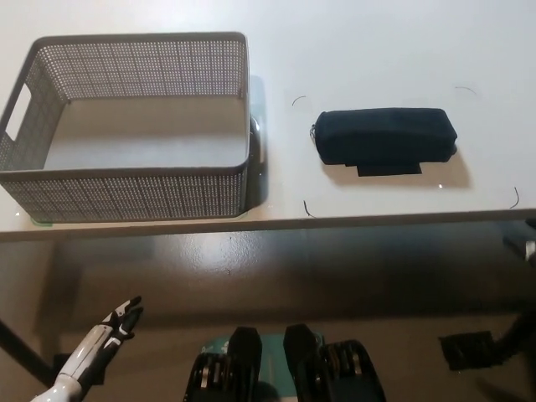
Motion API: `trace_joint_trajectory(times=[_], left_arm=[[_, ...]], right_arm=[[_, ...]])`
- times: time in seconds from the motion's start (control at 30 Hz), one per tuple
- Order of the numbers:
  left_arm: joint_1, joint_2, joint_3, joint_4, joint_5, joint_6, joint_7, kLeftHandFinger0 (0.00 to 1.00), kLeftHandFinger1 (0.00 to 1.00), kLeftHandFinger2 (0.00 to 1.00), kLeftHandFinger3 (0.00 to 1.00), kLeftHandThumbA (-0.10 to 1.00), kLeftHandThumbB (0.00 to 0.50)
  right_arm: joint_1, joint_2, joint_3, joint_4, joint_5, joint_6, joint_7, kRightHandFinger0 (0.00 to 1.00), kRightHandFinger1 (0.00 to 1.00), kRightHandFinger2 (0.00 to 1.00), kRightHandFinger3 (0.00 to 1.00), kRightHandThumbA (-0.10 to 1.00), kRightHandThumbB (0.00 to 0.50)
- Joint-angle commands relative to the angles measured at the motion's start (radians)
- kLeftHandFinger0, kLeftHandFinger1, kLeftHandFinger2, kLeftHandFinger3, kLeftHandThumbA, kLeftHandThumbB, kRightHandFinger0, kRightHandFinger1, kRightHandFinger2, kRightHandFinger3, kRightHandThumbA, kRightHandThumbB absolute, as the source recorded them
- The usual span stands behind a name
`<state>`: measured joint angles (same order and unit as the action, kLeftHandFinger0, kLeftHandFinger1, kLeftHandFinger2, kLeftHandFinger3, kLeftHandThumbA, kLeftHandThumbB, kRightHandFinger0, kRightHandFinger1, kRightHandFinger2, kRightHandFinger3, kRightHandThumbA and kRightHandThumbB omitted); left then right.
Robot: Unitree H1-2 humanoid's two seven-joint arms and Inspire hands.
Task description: Use the right hand to pick up the pencil case on the right hand side and put it into a grey container on the left side
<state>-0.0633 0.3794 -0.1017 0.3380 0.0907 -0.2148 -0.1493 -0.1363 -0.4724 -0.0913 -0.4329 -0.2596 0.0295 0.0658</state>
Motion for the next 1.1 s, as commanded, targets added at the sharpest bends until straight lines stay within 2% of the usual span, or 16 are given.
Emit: trace_joint_trajectory(times=[0.0,0.17,0.33,0.37,0.47,0.57,0.63,0.8,0.97,1.07], left_arm=[[0.006,0.023,0.006,-0.011,0.008,-0.057,-0.018,0.96,1.00,1.00,1.00,1.00,0.192],[0.014,0.022,0.002,-0.003,0.017,-0.062,-0.019,0.96,1.00,1.00,1.00,1.00,0.219],[0.018,0.018,0.004,-0.007,0.019,-0.058,-0.021,0.95,0.99,1.00,1.00,1.00,0.199],[0.020,0.017,0.003,-0.010,0.019,-0.054,-0.022,0.96,1.00,1.00,1.00,1.00,0.208],[0.022,0.012,0.003,-0.001,0.013,-0.058,-0.026,0.97,1.00,1.00,1.00,1.00,0.214],[0.026,0.015,0.003,0.002,0.007,-0.063,-0.033,0.98,1.00,1.00,1.00,1.00,0.222],[0.027,0.017,0.004,0.003,0.009,-0.069,-0.032,0.97,1.00,1.00,1.00,1.00,0.233],[0.027,0.019,-0.003,0.014,0.033,-0.090,-0.021,0.96,1.00,1.00,1.00,1.00,0.227],[0.029,0.014,-0.004,0.016,0.029,-0.082,-0.026,0.97,1.00,1.00,1.00,1.00,0.245],[0.033,0.011,-0.003,0.008,0.028,-0.079,-0.025,0.97,1.00,1.00,1.00,1.00,0.231]], right_arm=[[-0.130,-0.046,0.027,-0.019,-0.041,0.133,0.091,1.00,1.00,1.00,1.00,1.00,0.367],[-0.274,-0.072,0.084,0.050,-0.079,0.182,0.143,1.00,1.00,1.00,1.00,1.00,0.366],[-0.437,-0.084,0.161,0.174,-0.122,0.203,0.184,1.00,1.00,1.00,1.00,1.00,0.474],[-0.484,-0.086,0.188,0.223,-0.150,0.188,0.187,1.00,1.00,1.00,1.00,1.00,0.499],[-0.574,-0.111,0.288,0.340,-0.291,0.145,0.197,1.00,1.00,1.00,1.00,0.99,0.500],[-0.651,-0.113,0.374,0.463,-0.370,0.121,0.194,1.00,1.00,1.00,1.00,0.90,0.500],[-0.693,-0.112,0.417,0.532,-0.400,0.109,0.198,1.00,1.00,1.00,1.00,0.88,0.500],[-0.805,-0.123,0.529,0.684,-0.466,0.089,0.235,1.00,1.00,1.00,1.00,0.96,0.500],[-0.885,-0.128,0.602,0.775,-0.502,0.081,0.250,1.00,1.00,1.00,1.00,0.99,0.500],[-0.915,-0.130,0.633,0.813,-0.517,0.069,0.252,1.00,1.00,1.00,1.00,1.00,0.500]])
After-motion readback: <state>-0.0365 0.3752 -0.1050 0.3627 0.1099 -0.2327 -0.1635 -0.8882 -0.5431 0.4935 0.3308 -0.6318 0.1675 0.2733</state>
